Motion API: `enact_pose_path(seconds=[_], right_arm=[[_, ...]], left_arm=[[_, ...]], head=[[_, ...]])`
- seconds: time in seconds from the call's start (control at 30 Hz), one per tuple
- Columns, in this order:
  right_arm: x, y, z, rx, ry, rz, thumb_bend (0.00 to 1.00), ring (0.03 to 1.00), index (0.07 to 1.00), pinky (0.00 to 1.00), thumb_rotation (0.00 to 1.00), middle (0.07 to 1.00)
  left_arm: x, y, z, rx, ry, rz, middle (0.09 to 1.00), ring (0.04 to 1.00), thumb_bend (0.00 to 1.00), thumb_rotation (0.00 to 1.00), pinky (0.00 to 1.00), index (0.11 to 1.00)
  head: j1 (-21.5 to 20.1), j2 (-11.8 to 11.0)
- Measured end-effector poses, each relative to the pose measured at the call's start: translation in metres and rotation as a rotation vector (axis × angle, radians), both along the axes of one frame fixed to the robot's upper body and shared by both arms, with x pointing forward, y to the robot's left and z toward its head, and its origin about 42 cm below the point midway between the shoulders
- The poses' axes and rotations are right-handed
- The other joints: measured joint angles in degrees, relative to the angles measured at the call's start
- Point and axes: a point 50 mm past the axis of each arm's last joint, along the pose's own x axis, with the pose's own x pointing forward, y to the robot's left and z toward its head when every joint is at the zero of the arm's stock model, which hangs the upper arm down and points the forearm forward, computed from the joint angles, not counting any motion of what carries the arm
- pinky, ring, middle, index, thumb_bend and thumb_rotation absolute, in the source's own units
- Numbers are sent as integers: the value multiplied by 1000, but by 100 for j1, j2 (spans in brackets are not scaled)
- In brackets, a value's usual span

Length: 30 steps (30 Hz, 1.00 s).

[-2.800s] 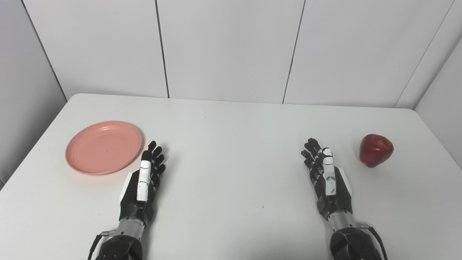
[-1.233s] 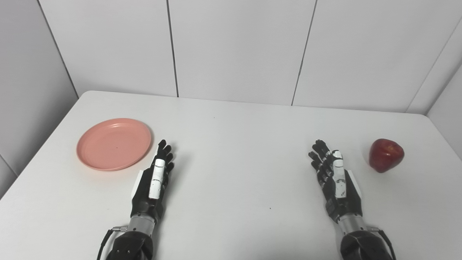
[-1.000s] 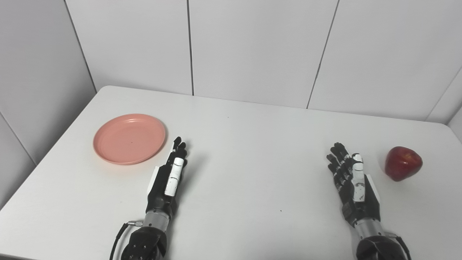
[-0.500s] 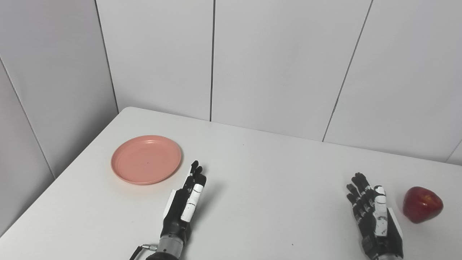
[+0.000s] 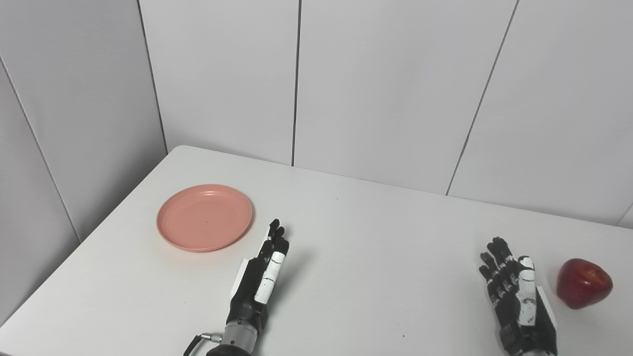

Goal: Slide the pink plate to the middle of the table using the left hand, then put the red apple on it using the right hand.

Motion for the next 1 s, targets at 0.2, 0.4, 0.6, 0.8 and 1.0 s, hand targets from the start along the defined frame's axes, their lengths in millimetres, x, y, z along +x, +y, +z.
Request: enact_pose_path(seconds=[0.2, 0.4, 0.6, 0.8, 1.0], right_arm=[[0, 0, 0, -1, -1, 1, 821, 974, 946, 1000, 1000, 970], [0, 1, 1, -4, -4, 2, 821, 969, 945, 1000, 1000, 969], [0, 2, 1, -6, -4, 2, 825, 970, 937, 1000, 1000, 968], [-1, 1, 0, -13, -2, 0, 821, 969, 939, 1000, 1000, 969], [-1, 0, 0, -13, -1, -2, 822, 972, 943, 1000, 1000, 969]], left_arm=[[0, 1, 3, -31, -8, -9, 978, 1000, 825, 933, 1000, 979], [0, 2, 6, -73, 0, -24, 952, 979, 835, 943, 1000, 946], [3, 6, 22, -77, -10, -39, 921, 940, 909, 944, 1000, 921], [13, 13, 41, -52, -41, -81, 878, 905, 957, 940, 993, 850], [32, 31, 60, -42, -103, -80, 837, 874, 999, 997, 963, 789]], head=[[-53, 44], [-79, 9], [-88, -18], [-70, -52], [-53, -70]])
